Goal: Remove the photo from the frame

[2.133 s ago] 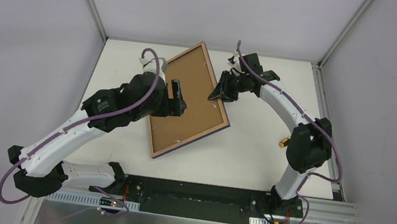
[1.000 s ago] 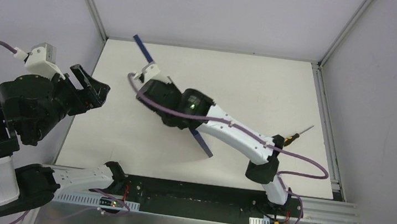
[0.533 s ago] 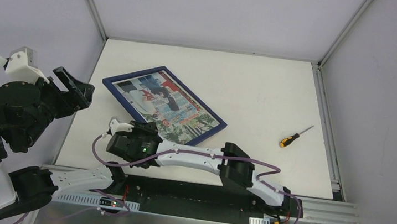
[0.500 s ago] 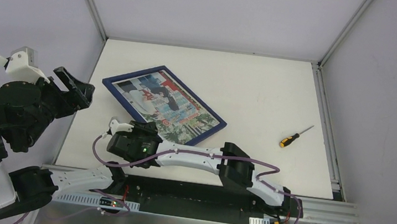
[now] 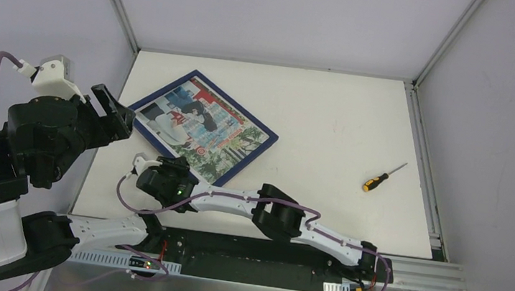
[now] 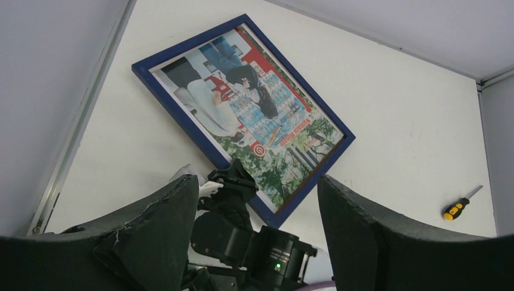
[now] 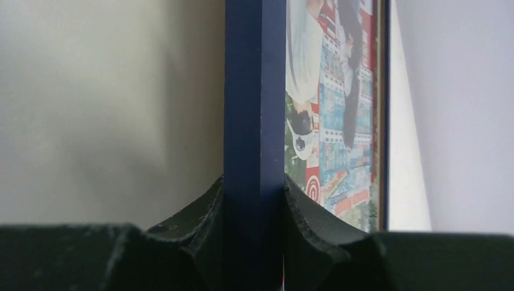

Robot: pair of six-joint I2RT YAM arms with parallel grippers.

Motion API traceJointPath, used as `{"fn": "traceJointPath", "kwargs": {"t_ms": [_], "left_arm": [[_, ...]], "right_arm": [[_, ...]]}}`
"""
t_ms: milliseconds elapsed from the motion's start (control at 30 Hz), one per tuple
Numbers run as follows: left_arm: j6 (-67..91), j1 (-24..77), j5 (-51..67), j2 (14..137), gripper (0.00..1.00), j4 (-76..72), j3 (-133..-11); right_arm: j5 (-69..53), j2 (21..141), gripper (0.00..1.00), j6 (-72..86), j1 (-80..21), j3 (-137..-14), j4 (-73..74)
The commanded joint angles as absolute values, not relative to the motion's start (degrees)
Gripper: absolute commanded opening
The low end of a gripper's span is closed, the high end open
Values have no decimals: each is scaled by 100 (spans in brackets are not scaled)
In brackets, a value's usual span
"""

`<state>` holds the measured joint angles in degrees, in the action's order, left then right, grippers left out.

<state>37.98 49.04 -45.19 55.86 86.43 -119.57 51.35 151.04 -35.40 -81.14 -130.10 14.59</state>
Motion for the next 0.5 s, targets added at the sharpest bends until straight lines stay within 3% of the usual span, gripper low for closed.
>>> {"fn": "traceJointPath", "kwargs": {"t_ms": [0,467], "left_arm": [[3717,4873,-4416,5621,73,8689,-11922],[3971,4870,-4235,5657,73,8822,-11912]], "right_arm": [[4265,15421,0,-3453,-7879,-13828,404],[3590,15830,0,-3213,-7767,-14389,240]]}}
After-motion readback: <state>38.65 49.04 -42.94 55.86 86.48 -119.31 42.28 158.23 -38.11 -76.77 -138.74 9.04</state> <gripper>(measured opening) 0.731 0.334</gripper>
